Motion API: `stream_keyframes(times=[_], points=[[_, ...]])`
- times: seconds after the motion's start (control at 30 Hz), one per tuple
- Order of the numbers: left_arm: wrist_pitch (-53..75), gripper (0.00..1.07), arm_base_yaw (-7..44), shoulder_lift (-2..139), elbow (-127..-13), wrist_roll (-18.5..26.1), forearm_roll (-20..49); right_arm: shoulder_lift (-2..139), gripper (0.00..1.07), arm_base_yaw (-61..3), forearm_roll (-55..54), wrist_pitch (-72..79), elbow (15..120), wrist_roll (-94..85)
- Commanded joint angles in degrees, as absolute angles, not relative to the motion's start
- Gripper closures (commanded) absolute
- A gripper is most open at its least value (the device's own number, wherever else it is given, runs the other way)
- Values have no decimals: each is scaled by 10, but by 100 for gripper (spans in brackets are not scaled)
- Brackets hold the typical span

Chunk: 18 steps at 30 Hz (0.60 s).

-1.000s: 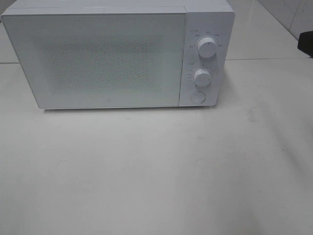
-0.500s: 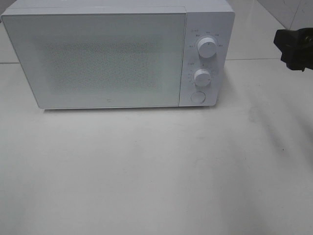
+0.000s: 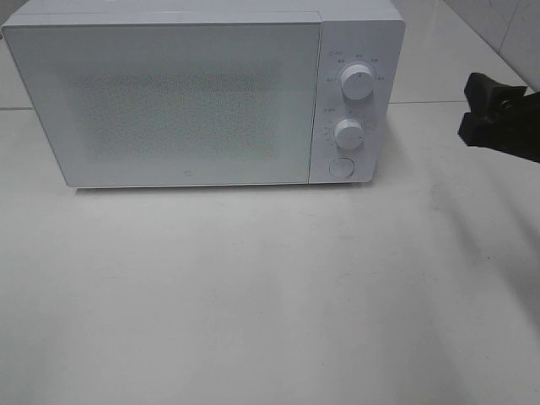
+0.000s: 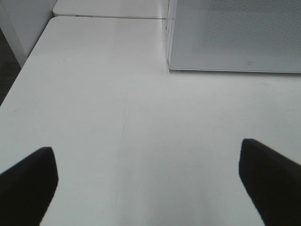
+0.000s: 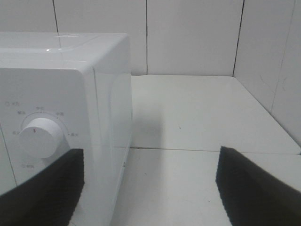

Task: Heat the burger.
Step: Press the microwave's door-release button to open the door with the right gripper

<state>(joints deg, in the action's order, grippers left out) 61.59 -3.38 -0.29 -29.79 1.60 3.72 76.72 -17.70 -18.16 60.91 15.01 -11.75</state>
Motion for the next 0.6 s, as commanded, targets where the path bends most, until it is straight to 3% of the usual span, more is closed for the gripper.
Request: stream_keyframes(times=[0.03,0.6], points=[[612,9,-34,-14,-296,14,41,818,32,-239,-235,715,148,-146],[612,9,-34,-14,-296,14,41,954,32,-386,-372,801,174,-138]])
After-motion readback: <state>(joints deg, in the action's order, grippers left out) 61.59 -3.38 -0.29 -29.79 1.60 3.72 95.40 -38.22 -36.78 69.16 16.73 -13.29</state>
